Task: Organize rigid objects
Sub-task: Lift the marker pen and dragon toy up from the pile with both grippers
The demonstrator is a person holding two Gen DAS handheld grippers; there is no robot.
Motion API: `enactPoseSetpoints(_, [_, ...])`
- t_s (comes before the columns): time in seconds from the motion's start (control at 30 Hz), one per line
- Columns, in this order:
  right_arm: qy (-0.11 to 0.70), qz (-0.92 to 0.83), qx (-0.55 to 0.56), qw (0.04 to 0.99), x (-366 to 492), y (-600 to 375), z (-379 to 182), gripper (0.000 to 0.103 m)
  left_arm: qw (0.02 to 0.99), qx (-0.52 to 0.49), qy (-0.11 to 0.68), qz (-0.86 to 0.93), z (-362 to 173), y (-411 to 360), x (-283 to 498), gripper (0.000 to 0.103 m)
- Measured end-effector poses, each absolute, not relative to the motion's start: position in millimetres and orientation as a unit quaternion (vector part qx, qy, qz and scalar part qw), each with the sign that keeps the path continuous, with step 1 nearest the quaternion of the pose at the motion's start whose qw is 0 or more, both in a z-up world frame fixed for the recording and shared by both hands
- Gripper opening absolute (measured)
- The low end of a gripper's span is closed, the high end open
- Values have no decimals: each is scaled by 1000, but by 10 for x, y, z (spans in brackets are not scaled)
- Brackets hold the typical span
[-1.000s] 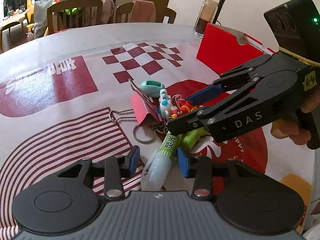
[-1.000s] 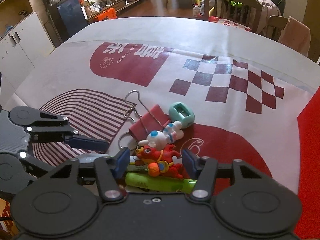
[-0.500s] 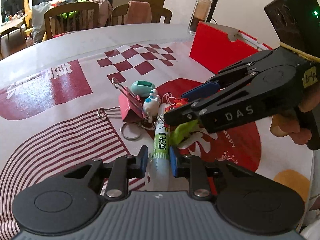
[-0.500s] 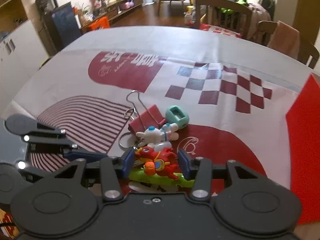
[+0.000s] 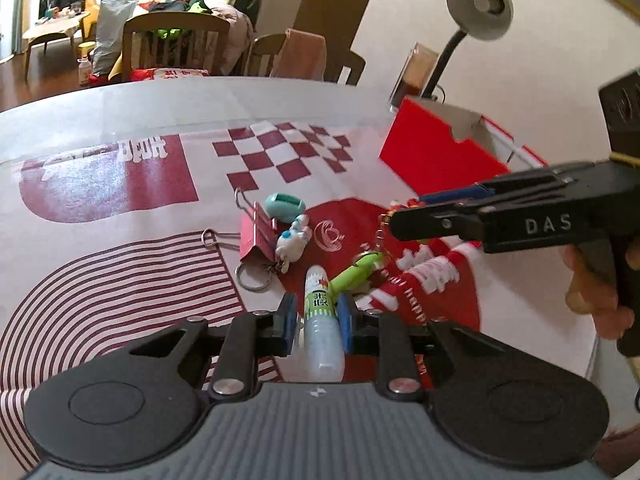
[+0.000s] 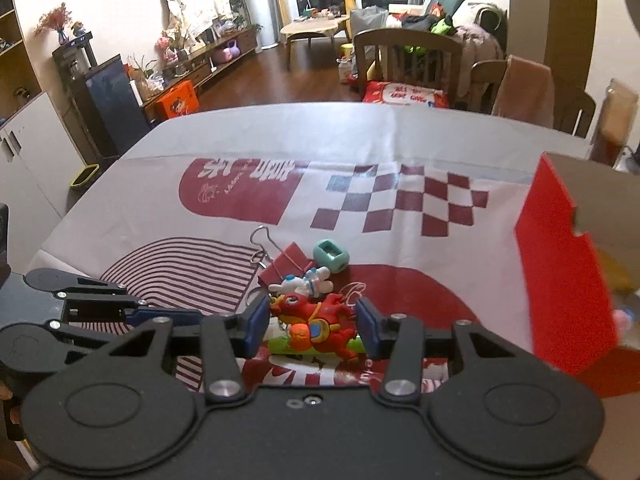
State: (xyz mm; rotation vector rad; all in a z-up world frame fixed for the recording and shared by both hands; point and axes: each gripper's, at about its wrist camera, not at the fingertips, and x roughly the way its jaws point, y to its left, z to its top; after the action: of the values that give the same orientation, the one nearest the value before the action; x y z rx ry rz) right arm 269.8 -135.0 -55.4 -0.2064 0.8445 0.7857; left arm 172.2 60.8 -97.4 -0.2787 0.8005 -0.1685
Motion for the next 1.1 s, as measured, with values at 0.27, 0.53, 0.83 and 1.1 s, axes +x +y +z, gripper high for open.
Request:
enactPoseSetpoints(0.27, [383,345,-114,849,2609,-1553,-242,46,915,-150,368,-66,-674,574,1656,19])
enactPoseSetpoints(0.53, [368,329,-117,862,2648,-1853,-26,46,925,-138,347,-68,-433,432,1691,5])
enactPoseSetpoints(0.83, [380,324,-101,861,2705,-2251,-40,46,910,-130,385,-78,-599,358,1627,6])
enactPoseSetpoints(1.1, [387,325,-97,857,2665,-2424,-57,46,900,-80,415,-104,-883,341,1427,65])
